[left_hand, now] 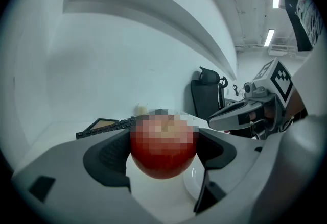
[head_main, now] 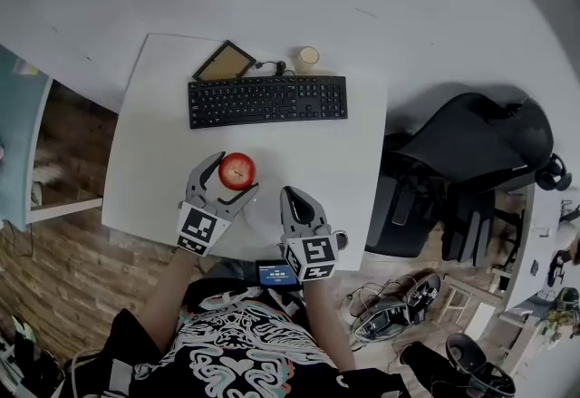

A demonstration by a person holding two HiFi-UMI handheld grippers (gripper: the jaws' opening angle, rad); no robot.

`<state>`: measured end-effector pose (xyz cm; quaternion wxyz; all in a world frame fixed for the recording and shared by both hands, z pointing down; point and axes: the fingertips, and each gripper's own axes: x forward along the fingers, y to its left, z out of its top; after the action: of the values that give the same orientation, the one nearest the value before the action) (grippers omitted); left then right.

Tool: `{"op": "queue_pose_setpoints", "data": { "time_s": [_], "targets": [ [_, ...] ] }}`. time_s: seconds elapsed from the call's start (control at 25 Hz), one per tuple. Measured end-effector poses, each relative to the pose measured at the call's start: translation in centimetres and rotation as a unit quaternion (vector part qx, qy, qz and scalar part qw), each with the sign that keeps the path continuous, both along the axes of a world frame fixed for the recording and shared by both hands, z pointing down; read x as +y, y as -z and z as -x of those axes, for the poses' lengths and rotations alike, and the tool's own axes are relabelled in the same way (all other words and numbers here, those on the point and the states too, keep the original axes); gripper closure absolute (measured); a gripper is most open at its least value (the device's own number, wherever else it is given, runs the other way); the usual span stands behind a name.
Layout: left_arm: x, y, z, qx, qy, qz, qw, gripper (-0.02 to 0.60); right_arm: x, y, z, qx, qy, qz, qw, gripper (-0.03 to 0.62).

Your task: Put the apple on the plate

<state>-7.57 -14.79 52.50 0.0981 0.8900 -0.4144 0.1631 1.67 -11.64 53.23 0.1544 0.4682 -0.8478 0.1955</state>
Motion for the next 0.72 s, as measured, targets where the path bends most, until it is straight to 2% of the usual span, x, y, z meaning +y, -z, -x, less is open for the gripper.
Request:
{"op": "queue_pose_setpoints", "data": {
  "time_s": [0.2,0.44,0.72],
  "targets": [
    [1.2,-0.5,-1.3,-0.004,-0.023,0.007,0.9997,0.186,0.8,-0.1,-1.5,-0.001,-0.024,0.000,1.000,0.565],
    [2.5,-1.9,-4.6,-0.010,-0.067,0.020,0.9975,0.186,2.2,-0.2,-4.2,0.001,-0.059,0.002,0.998,0.565],
    [4.5,-1.8,-8.5,-0.009,-0.122,0.018,0.9923,0.186,4.2,-0.6,-7.1,0.001,-0.096,0.009,0.995,0.565]
  ]
}}
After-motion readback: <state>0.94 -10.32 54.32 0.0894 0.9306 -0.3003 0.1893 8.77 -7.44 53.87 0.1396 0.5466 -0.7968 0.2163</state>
